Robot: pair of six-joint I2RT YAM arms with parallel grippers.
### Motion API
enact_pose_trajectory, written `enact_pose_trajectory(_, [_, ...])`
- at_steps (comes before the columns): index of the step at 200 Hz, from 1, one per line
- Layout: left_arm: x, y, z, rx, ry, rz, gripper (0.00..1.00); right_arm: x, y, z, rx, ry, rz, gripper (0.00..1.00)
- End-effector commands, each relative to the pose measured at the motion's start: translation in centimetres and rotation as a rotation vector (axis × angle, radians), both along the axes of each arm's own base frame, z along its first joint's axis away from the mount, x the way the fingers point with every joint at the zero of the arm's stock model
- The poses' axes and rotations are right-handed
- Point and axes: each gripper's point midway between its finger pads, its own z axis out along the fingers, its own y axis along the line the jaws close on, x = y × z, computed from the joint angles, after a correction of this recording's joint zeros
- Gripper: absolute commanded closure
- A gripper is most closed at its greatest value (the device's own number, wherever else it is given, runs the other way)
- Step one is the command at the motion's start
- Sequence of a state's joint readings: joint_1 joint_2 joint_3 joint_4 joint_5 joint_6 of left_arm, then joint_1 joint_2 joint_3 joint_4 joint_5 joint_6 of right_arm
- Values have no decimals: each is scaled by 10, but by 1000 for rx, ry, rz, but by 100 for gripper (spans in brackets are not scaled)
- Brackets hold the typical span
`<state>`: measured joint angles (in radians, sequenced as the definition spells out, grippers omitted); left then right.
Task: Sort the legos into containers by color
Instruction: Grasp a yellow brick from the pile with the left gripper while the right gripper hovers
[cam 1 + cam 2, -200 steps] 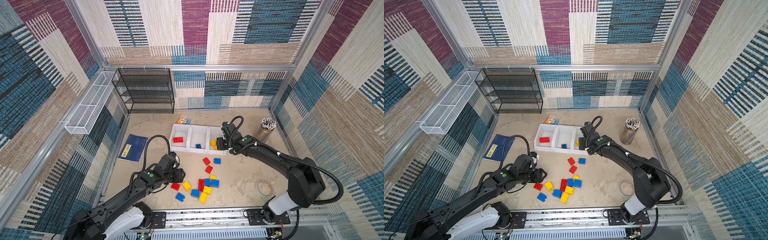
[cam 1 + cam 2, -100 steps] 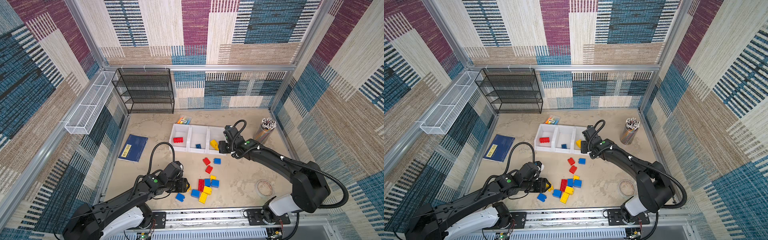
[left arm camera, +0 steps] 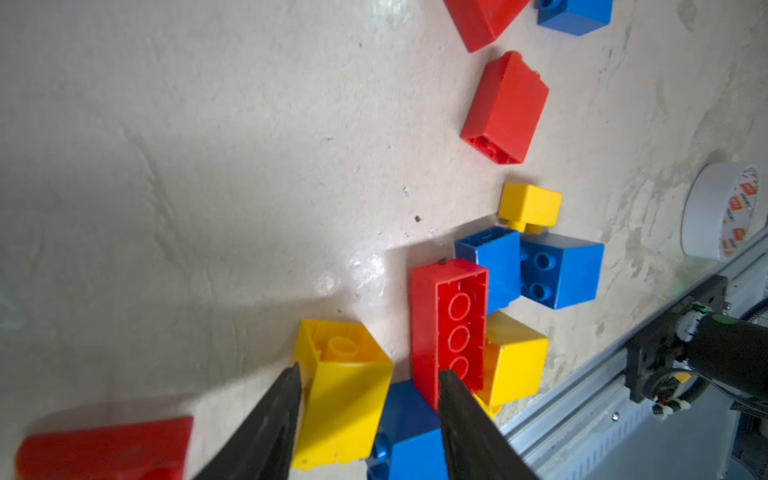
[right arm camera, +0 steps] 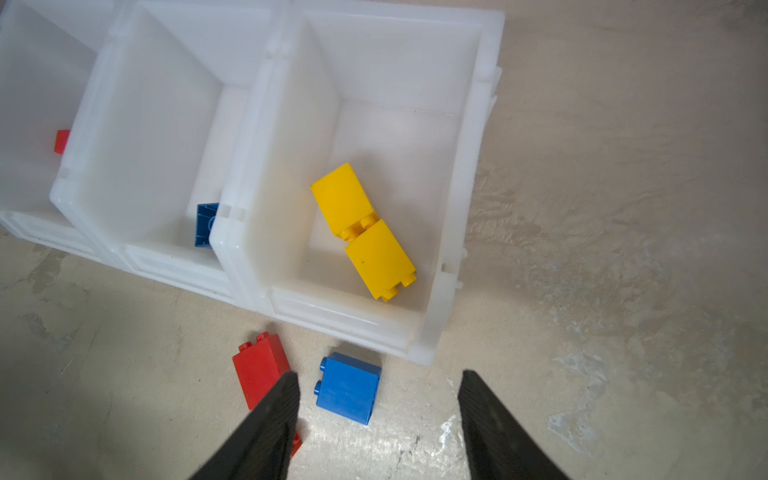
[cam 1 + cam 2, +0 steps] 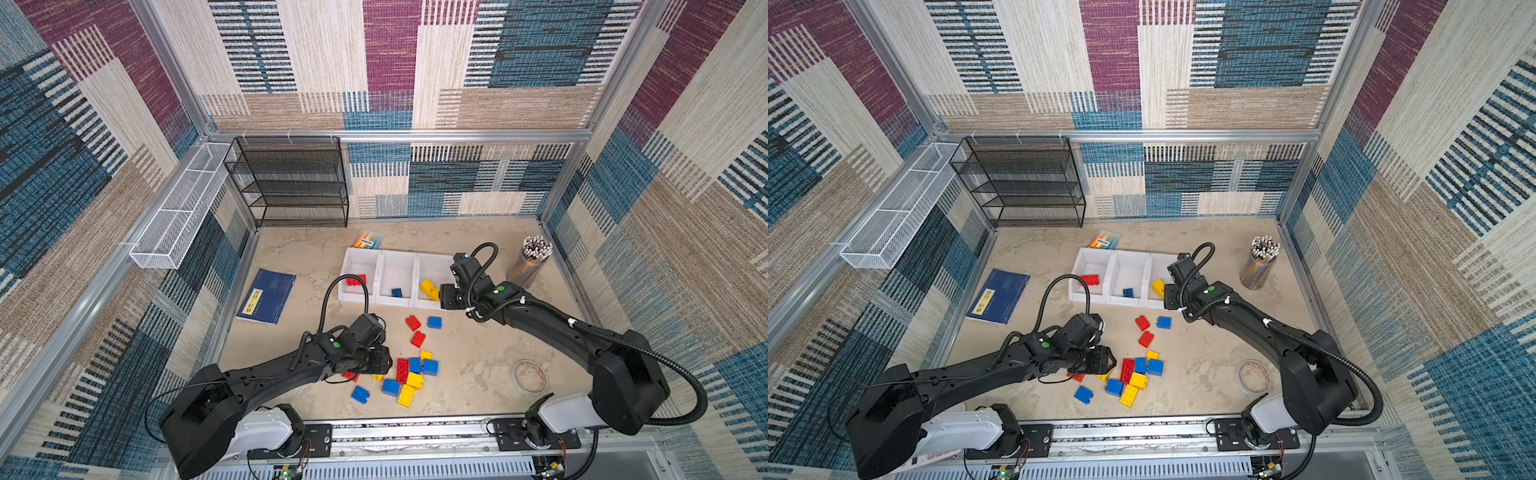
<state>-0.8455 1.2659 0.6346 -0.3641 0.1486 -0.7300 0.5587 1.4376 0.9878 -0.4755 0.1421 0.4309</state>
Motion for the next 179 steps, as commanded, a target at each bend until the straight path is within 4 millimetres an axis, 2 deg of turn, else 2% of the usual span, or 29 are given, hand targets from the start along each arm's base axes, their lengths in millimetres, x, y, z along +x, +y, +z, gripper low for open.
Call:
enact_pose_trajectory(1, [-2, 10, -4, 79, -18, -20, 44, 2, -2, 4, 10, -19, -24, 36])
enact_pose_trajectory(56, [-11, 18, -6, 151, -35, -72, 44, -1, -3, 0, 16, -14, -26, 36])
enact_pose_trajectory(94, [-7, 10, -9, 175, -35, -106, 45, -2, -3, -1, 17, -11, -28, 36])
enact_pose_trajectory(179, [0, -5, -16, 209, -20, -164, 65, -4, -7, -1, 11, -12, -35, 37])
